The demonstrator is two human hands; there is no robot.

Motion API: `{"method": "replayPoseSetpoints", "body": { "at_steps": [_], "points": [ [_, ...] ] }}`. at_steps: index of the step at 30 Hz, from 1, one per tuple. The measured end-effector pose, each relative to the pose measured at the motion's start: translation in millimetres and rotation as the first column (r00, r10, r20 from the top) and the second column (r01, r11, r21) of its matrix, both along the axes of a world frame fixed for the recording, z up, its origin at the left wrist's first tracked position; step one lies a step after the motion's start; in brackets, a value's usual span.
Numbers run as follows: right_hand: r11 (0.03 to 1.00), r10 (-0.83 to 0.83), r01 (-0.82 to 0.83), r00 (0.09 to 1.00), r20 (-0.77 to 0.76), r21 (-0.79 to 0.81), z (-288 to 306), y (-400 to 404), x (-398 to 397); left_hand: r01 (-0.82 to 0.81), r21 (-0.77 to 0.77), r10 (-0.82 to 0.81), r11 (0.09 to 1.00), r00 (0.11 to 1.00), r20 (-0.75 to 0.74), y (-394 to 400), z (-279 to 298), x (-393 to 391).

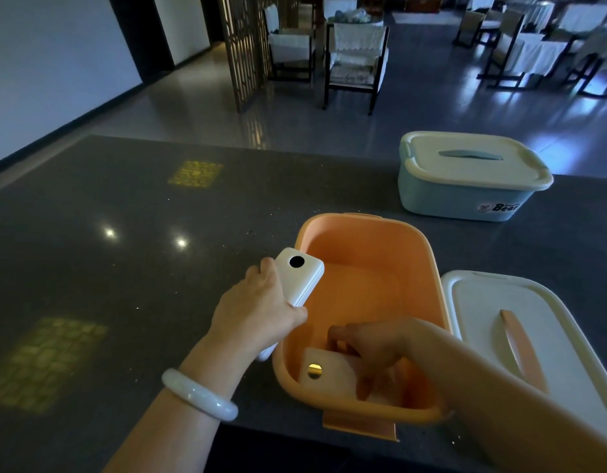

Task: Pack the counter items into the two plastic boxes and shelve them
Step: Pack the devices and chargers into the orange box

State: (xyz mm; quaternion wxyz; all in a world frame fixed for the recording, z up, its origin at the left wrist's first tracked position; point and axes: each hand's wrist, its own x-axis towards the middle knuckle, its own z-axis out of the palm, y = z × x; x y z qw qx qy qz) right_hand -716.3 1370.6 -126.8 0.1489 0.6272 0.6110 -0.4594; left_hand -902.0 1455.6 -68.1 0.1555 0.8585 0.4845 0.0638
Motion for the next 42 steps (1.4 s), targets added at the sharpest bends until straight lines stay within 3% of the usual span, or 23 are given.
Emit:
{"method": "replayPoseSetpoints", "body": {
  "at_steps": [8,10,13,17,20,22,25,28,32,38,42],
  "points": [
    [0.988,-0.154,0.155,0.986,-0.059,0.000,9,-2,-2,-0.016,-0.008,0.016,1.000,1.000,-0.009,-2,0,-1],
    [0.962,-0.245,0.256,0.962,-0.123,0.092,16,-2,-1,-0.014,-0.043,0.013,0.999,1.000,-0.011,-1,3,-1],
    [0.845,-0.377,0.463,0.871,-0.316,0.269,29,-2,-1,-0.017,-0.113,0.017,0.993,1.000,0.004,1,9,-1],
    [0.647,-0.454,0.706,0.660,-0.599,0.287,49,-5,-5,-0.038,-0.114,0.046,0.993,0.996,0.071,-4,17,8],
    [0.567,-0.460,0.823,0.365,-0.809,0.049,62,-5,-8,-0.018,-0.097,0.030,0.995,0.992,0.119,-6,24,22],
    [0.515,-0.478,0.851,0.185,-0.859,-0.104,67,-3,-10,-0.001,-0.101,0.012,0.995,0.993,0.116,-7,28,33],
    [0.419,-0.502,0.889,0.057,-0.863,-0.185,66,1,-13,0.042,-0.146,-0.027,0.988,0.994,0.108,-11,31,47],
    [0.389,-0.506,0.910,0.081,-0.859,-0.143,64,0,-10,0.060,-0.267,-0.029,0.962,0.993,0.119,-6,34,51],
    [0.477,-0.505,0.879,0.252,-0.826,-0.024,64,-3,2,0.135,-0.407,-0.017,0.904,0.960,0.280,10,41,46],
    [0.595,-0.530,0.803,0.363,-0.766,-0.030,70,-4,18,0.159,-0.599,0.167,0.784,0.876,0.452,18,40,41],
    [0.563,-0.560,0.826,0.400,-0.725,0.021,68,-1,20,0.152,-0.709,0.362,0.689,0.775,0.518,16,33,40]
  ]
}}
